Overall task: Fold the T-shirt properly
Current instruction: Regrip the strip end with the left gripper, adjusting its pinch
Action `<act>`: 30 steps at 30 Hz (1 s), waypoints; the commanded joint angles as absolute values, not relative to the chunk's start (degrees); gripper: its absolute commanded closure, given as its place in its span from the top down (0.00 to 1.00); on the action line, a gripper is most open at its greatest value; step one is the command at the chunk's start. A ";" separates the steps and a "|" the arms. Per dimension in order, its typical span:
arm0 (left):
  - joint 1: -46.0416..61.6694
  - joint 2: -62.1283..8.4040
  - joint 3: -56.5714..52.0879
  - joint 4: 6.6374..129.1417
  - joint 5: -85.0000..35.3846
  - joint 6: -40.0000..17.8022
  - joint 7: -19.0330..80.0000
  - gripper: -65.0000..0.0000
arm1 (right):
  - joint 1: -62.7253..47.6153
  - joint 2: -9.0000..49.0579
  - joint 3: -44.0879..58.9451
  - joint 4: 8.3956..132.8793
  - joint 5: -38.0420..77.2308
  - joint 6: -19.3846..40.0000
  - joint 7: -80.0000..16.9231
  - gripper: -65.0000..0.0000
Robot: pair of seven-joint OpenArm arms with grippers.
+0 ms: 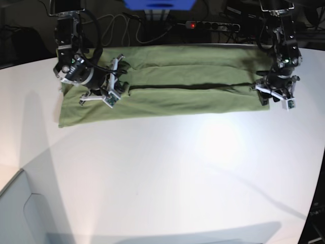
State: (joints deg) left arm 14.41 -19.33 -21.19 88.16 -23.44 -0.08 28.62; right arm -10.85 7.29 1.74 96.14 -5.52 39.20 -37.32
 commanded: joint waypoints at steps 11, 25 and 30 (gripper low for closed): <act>13.93 -18.95 -21.41 89.19 -23.69 -0.13 27.47 0.41 | -10.24 7.52 1.80 97.10 -4.62 40.00 -36.09 0.00; 14.02 -18.86 -18.15 89.27 -23.69 -0.13 27.47 0.35 | -10.24 7.60 1.89 97.10 -4.62 40.00 -36.18 0.00; 14.46 -18.86 -18.24 89.27 -23.69 -0.13 27.47 0.35 | -10.24 7.60 1.89 97.01 -4.62 40.00 -36.09 0.00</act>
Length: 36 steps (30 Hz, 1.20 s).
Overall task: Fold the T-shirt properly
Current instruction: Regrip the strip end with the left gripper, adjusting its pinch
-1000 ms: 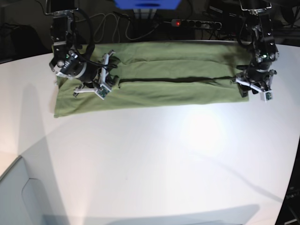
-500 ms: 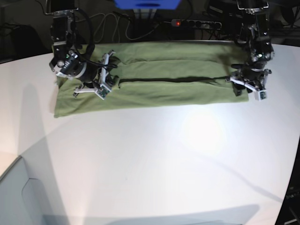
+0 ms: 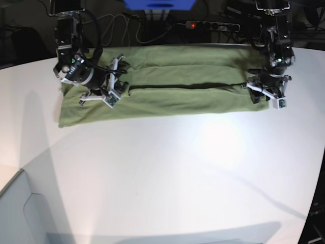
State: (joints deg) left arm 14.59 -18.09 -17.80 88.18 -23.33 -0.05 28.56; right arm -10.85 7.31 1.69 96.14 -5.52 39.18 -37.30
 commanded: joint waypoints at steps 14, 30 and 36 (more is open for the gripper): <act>16.84 -19.03 -21.23 93.58 -23.69 -0.13 27.47 0.35 | -10.24 7.60 1.89 96.84 -4.62 40.00 -35.91 0.00; 16.92 -17.19 -21.05 93.93 -23.34 -0.13 27.82 0.35 | -10.15 7.52 1.71 96.75 -4.62 40.00 -36.00 0.00; 17.01 -16.84 -21.05 93.93 -23.52 -0.13 27.91 0.34 | -10.15 7.52 1.71 96.75 -4.62 40.00 -36.00 0.00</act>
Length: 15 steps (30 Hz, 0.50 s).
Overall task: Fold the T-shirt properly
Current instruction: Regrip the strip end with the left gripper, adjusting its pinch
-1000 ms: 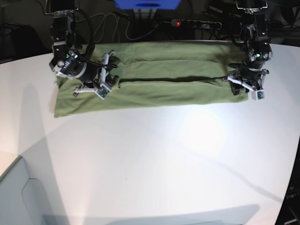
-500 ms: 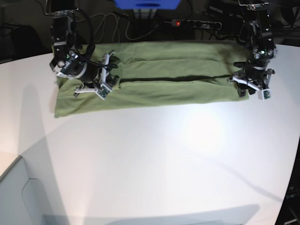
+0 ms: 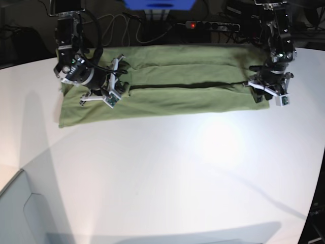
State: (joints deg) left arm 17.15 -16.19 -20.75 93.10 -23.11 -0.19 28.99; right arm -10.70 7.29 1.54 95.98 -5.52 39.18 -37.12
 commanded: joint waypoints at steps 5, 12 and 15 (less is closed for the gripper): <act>17.80 -16.92 -21.14 94.11 -23.60 -0.13 27.56 0.23 | -10.15 7.52 1.80 96.75 -4.62 40.00 -36.00 0.00; 17.80 -17.01 -21.58 94.73 -23.52 0.04 27.82 0.30 | -10.24 7.52 1.71 96.75 -4.62 40.00 -36.09 0.00; 17.80 -17.36 -21.58 94.73 -23.60 0.04 27.82 0.43 | -10.24 7.52 1.63 96.75 -4.62 40.00 -36.09 0.00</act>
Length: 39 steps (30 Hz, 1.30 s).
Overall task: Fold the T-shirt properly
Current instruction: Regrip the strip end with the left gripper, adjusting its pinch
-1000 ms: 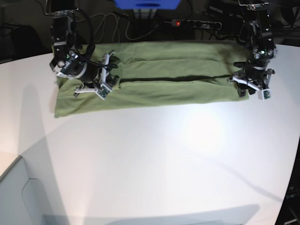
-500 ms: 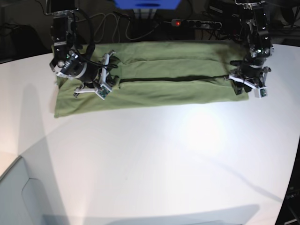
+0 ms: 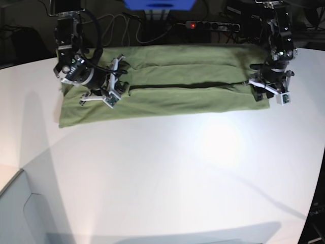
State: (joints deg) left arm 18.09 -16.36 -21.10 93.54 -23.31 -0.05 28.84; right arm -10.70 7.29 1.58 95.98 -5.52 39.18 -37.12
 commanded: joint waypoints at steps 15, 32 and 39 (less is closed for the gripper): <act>18.15 -16.92 -21.23 94.02 -23.52 -0.04 27.56 0.50 | -10.24 7.43 1.63 96.75 -4.62 40.00 -36.09 0.00; 18.24 -16.84 -21.41 94.64 -23.60 -0.04 27.47 0.00 | -10.24 7.43 1.80 96.75 -4.62 40.00 -35.91 0.00; 18.95 -16.84 -21.58 95.25 -23.60 -0.04 27.47 0.00 | -10.15 7.43 1.89 96.75 -4.62 40.00 -35.91 0.00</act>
State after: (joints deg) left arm 19.09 -16.16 -21.15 93.84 -23.29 -0.05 28.84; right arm -10.70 7.29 1.58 95.98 -5.52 39.20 -37.12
